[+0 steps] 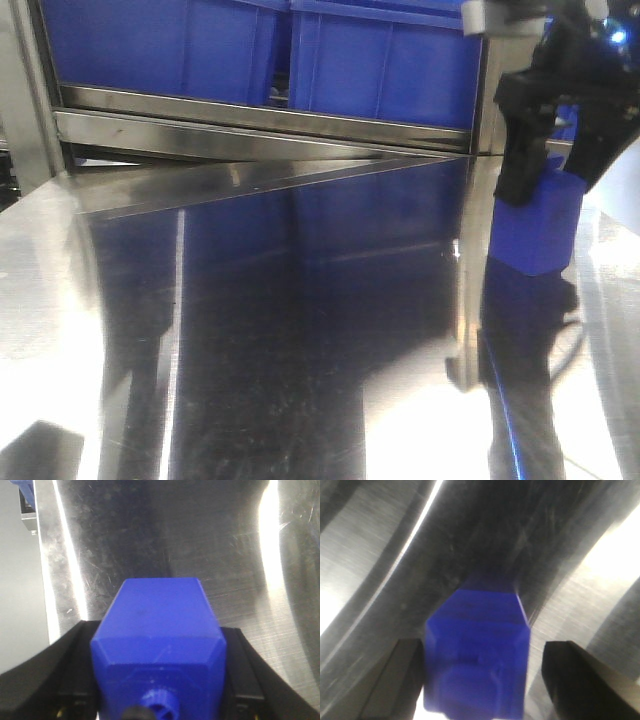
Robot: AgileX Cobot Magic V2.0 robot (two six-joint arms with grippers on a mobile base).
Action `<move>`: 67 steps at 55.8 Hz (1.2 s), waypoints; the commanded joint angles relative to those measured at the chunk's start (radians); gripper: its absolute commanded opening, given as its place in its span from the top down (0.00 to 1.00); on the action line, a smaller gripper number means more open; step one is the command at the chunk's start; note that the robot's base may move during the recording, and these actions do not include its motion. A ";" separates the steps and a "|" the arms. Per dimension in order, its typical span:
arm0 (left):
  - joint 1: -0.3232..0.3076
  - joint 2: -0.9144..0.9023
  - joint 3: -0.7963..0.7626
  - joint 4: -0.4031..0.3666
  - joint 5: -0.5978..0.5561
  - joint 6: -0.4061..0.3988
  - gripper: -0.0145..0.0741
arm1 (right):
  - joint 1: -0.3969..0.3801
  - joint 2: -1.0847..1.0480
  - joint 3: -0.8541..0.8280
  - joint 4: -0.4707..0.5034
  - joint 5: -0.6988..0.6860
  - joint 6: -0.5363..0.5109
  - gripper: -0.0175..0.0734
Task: Pick and sort blue part to right shelf
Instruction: 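Lift the second blue part off the table with the right gripper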
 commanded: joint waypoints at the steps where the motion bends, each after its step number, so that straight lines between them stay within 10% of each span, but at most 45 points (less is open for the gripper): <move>1: -0.008 -0.017 -0.027 -0.001 -0.057 0.000 0.48 | 0.001 -0.020 -0.035 0.000 -0.017 -0.010 0.17; 21: -0.008 -0.017 -0.027 -0.001 -0.067 0.000 0.48 | 0.001 -0.003 -0.036 0.000 0.004 -0.010 0.49; 67: -0.008 -0.358 0.166 0.151 -0.270 -0.002 0.48 | -0.015 -0.206 -0.029 0.053 -0.043 0.026 0.50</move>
